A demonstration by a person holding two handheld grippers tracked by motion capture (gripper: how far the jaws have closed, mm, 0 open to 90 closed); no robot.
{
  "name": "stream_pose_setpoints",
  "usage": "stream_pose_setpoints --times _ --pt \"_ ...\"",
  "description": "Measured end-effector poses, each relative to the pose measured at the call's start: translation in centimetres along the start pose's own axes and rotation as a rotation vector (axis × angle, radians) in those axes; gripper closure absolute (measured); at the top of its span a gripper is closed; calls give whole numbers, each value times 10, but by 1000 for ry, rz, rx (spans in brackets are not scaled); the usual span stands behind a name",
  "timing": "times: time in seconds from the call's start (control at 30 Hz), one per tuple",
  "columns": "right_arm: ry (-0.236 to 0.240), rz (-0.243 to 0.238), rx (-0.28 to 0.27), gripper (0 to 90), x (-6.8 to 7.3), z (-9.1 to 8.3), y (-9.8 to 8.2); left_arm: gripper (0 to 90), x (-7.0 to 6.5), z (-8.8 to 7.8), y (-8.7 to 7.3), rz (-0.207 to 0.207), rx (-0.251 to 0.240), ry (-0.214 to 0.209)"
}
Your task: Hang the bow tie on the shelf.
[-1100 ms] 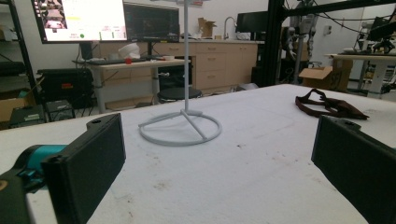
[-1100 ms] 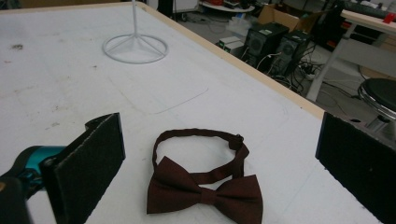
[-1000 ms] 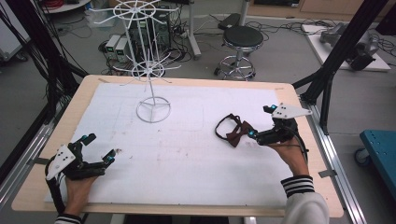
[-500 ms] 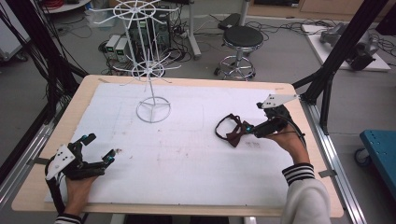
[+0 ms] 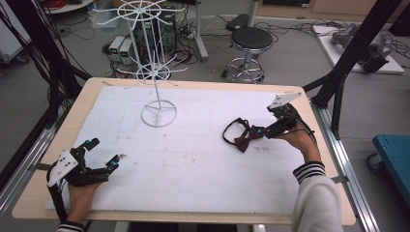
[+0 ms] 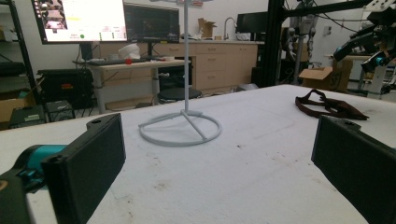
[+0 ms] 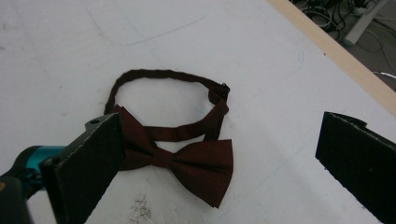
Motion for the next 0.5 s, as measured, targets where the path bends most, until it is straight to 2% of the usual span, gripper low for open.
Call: stream_pose_setpoints --times 0.2,0.33,0.5 --pt "-8 -25 69 6 0 14 -5 32 0 0 0 0 0 0" --pt "-15 -64 93 6 1 21 -5 33 0 0 0 0 0 -1" --pt "-8 -71 126 6 0 29 -9 32 0 0 0 0 -1 -1"
Point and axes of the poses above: each handheld gripper's, and its own axes: z roughly forward along the jaws, y roughly out of its top, x roughly to its left, the point moved 2 cm from there along z, roughly forward along the jaws, and after that the axes turned 8 degrees about -y, right-handed, at the moved point
